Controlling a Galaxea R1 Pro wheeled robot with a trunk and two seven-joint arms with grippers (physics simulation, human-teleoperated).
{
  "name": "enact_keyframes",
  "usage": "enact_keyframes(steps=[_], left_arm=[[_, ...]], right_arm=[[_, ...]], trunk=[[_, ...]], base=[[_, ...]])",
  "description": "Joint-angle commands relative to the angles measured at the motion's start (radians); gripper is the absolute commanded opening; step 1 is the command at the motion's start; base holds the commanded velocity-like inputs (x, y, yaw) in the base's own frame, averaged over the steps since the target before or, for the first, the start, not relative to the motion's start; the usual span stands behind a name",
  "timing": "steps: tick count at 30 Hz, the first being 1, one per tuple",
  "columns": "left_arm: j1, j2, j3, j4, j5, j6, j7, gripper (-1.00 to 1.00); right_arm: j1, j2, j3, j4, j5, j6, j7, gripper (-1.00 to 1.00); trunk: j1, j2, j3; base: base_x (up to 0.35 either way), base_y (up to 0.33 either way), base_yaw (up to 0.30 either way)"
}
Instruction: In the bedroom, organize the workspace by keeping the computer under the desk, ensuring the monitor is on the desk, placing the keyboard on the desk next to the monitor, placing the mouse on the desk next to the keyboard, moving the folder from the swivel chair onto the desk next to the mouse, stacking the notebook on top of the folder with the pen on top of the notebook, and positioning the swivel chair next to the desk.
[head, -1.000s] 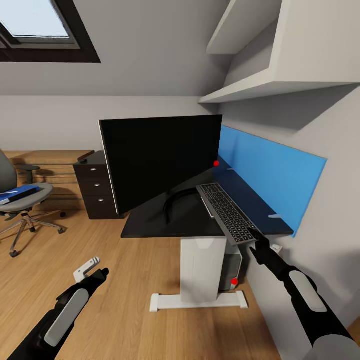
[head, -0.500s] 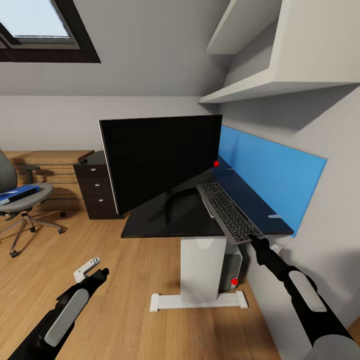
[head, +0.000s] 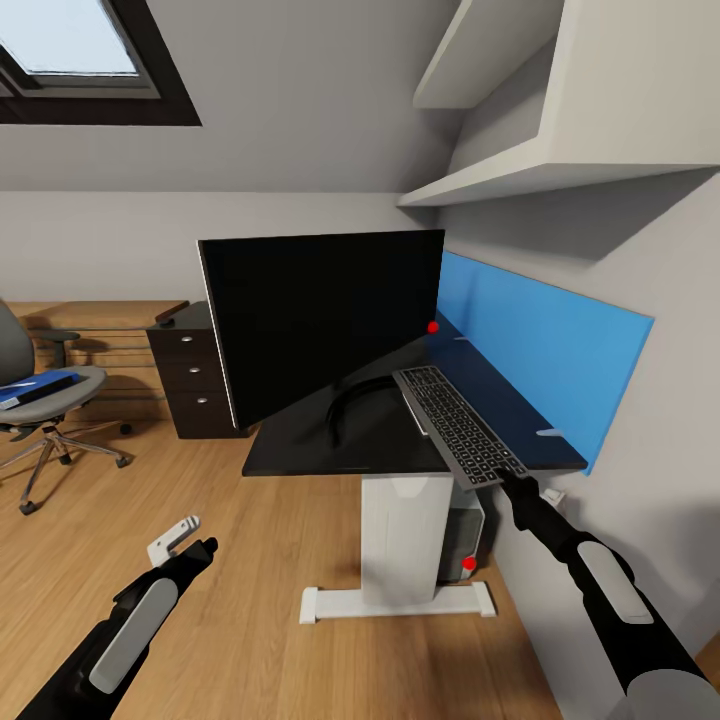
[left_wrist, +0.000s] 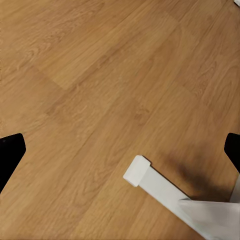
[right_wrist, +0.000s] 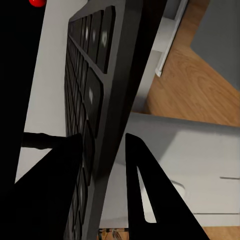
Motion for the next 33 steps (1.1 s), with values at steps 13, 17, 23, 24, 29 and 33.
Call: enact_keyframes(steps=[13,17,23,24,29,33], left_arm=[[-0.001,0.001,-0.003,-0.002,0.005,0.001,0.008,1.0],[-0.001,0.0,-0.003,-0.001,0.005,0.001,0.007,1.0],[-0.001,0.0,-0.003,0.0,0.005,0.001,0.007,1.0],[-0.001,0.0,-0.003,0.0,0.005,0.001,0.007,1.0],[-0.001,0.0,-0.003,0.0,0.005,0.001,0.007,1.0],[-0.001,0.0,-0.003,0.0,0.005,0.001,0.006,1.0]], right_arm=[[-0.001,0.0,-0.002,0.0,-0.002,0.006,0.001,-1.0],[-0.001,0.0,-0.002,0.0,-0.002,0.006,0.001,-1.0],[-0.001,0.0,-0.002,0.0,-0.002,0.006,0.001,-1.0],[-0.001,0.0,-0.002,0.0,-0.002,0.006,0.001,-1.0],[-0.001,0.0,-0.002,0.0,-0.002,0.006,0.001,-1.0],[-0.001,0.0,-0.002,0.0,-0.001,0.006,0.001,-1.0]], trunk=[[0.0,0.0,-0.001],[0.0,0.0,-0.001],[0.0,0.0,-0.001],[0.0,0.0,-0.001],[0.0,0.0,-0.001],[0.0,0.0,-0.001]], base=[[0.0,0.0,0.0],[0.0,0.0,0.0],[0.0,0.0,0.0],[0.0,0.0,0.0],[0.0,0.0,0.0],[0.0,0.0,0.0]])
